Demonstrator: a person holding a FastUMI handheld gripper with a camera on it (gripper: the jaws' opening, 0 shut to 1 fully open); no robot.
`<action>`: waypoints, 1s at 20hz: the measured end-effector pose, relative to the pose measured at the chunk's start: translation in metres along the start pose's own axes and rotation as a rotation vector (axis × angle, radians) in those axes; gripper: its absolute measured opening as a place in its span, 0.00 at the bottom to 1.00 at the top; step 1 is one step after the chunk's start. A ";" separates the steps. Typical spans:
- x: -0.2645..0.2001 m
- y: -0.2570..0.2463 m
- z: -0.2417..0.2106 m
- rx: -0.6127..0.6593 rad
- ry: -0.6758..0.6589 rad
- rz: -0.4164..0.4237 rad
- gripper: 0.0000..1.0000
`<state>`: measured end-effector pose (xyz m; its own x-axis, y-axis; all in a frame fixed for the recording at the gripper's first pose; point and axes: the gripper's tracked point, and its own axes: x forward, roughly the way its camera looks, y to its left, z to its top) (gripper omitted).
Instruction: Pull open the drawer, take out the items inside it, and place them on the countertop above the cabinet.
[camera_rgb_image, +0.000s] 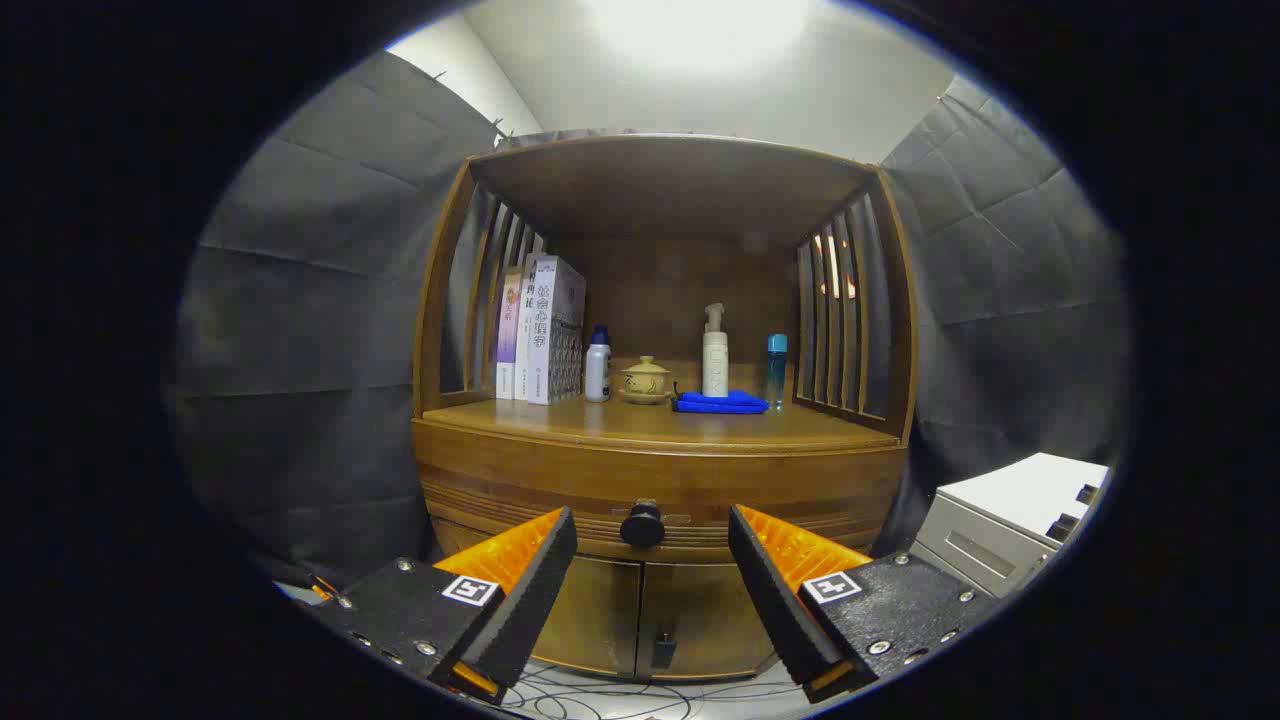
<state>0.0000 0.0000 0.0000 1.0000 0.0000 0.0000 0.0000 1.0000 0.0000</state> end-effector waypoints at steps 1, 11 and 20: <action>0.000 0.000 -0.001 0.000 -0.001 0.001 0.95; 0.003 0.002 0.004 0.019 -0.003 0.000 0.95; 0.031 -0.006 0.010 0.053 0.001 -0.039 0.95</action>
<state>0.0312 -0.0055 0.0105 0.9992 -0.0393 -0.0016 0.0394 0.9978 0.0534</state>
